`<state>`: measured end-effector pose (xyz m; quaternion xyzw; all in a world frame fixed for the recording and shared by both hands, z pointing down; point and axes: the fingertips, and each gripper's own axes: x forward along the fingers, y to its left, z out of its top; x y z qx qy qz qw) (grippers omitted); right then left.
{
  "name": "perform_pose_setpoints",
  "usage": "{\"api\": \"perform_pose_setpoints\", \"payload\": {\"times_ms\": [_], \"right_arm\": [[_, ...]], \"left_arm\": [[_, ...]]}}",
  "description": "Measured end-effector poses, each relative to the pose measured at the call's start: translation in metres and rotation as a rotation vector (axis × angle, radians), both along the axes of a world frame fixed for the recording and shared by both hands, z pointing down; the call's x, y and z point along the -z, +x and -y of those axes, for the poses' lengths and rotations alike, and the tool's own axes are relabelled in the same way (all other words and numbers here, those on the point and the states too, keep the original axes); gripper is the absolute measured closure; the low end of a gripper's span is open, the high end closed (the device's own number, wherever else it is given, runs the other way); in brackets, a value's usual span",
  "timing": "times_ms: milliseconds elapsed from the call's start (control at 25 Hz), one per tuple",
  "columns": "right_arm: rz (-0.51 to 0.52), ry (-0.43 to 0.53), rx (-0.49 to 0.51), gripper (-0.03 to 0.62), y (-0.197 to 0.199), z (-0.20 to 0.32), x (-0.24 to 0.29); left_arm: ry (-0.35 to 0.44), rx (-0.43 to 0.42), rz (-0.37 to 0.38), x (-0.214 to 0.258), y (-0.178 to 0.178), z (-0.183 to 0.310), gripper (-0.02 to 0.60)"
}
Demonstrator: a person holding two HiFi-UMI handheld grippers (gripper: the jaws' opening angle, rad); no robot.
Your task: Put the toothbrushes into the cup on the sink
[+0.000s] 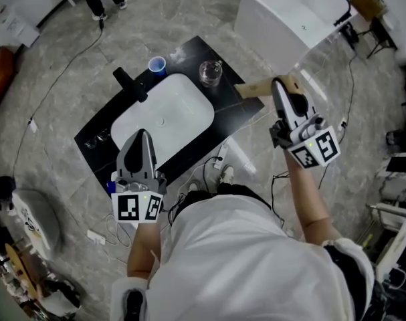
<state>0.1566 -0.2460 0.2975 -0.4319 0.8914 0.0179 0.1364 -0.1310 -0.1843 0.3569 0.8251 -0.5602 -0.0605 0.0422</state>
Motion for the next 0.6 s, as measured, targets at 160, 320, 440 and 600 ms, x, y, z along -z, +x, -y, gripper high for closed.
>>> {"api": "perform_pose_setpoints", "payload": {"times_ms": [160, 320, 440, 600], "right_arm": [[0.02, -0.027, 0.025, 0.533, -0.004, 0.027, -0.009], [-0.004, -0.048, 0.046, 0.533, -0.013, 0.057, -0.023], [0.005, -0.065, 0.072, 0.533, -0.02, 0.072, -0.03], [-0.03, -0.059, 0.101, 0.533, -0.033, 0.087, -0.037]], "left_arm": [[-0.003, 0.018, 0.011, 0.003, -0.002, 0.001, 0.583], [-0.017, 0.035, 0.01, -0.001, -0.004, 0.0, 0.583], [-0.031, 0.041, 0.016, -0.004, -0.002, -0.003, 0.583], [-0.046, 0.055, 0.022, -0.006, -0.002, -0.006, 0.583]]}}
